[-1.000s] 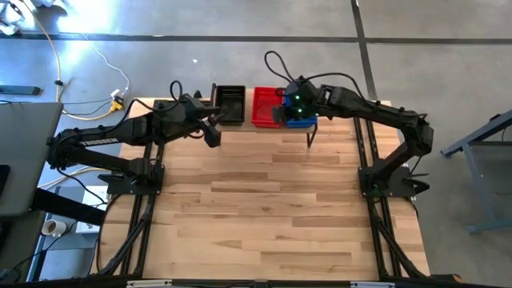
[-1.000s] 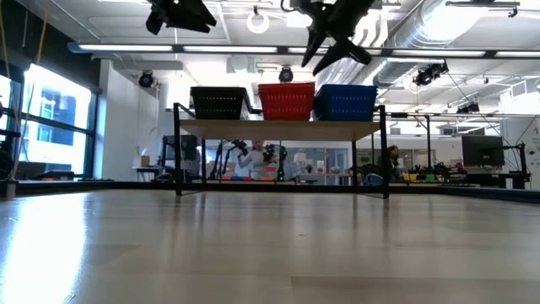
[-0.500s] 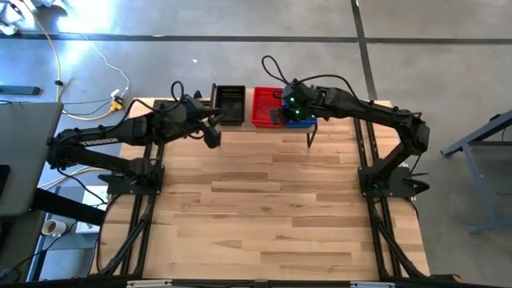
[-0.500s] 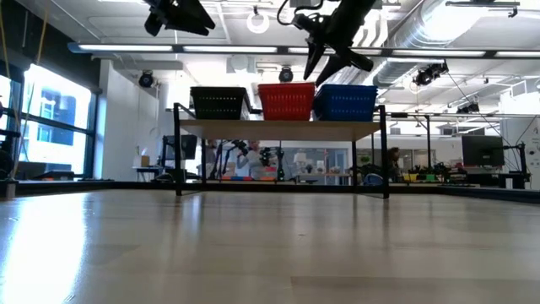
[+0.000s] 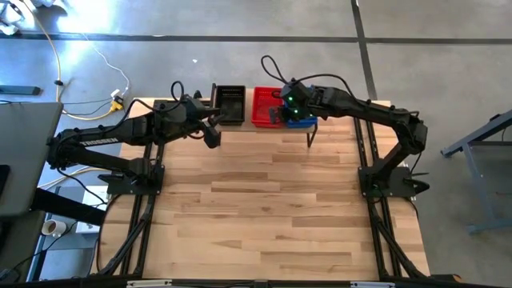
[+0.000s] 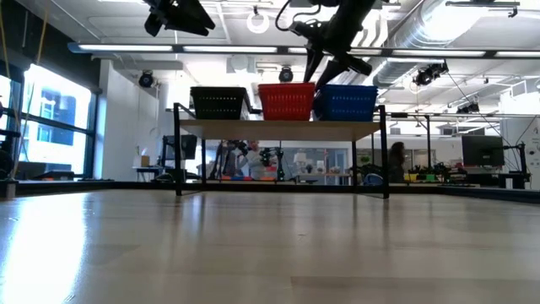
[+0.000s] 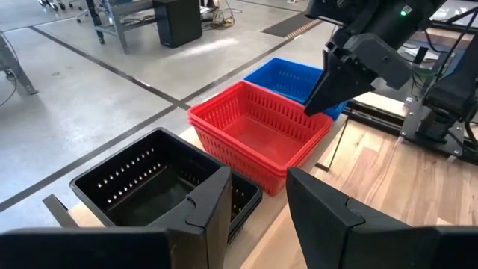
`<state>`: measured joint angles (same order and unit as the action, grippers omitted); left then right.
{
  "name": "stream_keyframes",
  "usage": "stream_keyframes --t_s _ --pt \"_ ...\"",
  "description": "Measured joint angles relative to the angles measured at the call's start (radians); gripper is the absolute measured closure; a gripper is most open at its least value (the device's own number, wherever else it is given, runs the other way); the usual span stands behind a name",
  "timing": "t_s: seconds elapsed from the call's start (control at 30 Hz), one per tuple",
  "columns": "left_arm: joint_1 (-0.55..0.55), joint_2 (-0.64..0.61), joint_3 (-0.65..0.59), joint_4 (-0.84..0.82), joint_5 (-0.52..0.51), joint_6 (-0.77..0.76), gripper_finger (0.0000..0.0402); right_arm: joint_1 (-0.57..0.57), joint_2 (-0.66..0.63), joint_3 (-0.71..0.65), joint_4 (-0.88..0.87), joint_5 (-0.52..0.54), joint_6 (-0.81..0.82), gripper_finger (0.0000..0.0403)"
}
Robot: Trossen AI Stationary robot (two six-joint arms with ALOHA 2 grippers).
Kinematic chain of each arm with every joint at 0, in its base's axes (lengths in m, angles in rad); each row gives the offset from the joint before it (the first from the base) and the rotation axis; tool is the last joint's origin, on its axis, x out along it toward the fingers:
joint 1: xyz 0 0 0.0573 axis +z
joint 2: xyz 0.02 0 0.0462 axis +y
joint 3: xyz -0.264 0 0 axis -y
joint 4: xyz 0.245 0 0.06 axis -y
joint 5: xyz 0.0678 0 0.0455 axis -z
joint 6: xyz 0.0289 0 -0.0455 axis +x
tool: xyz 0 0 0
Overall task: Stack baskets on shelf by color
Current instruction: Adjust the stacked red bins on the shelf
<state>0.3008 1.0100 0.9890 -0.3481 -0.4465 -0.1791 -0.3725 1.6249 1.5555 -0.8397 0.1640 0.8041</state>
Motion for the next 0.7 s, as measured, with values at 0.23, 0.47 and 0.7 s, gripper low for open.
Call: stream_keyframes --t_s 0.23,0.47,0.7 --pt "0.0 0.0 0.0 0.0 -0.001 0.0 0.0282 -0.023 0.014 0.001 0.007 -0.038 -0.034 0.0289" --pt "0.0 0.0 0.0 0.0 -0.003 0.0 0.0282 -0.026 0.018 0.001 0.012 -0.059 -0.046 0.0289" --pt "0.0 0.0 0.0 0.001 -0.002 0.0 0.0282 -0.029 0.018 0.001 0.049 -0.052 -0.102 0.0289"
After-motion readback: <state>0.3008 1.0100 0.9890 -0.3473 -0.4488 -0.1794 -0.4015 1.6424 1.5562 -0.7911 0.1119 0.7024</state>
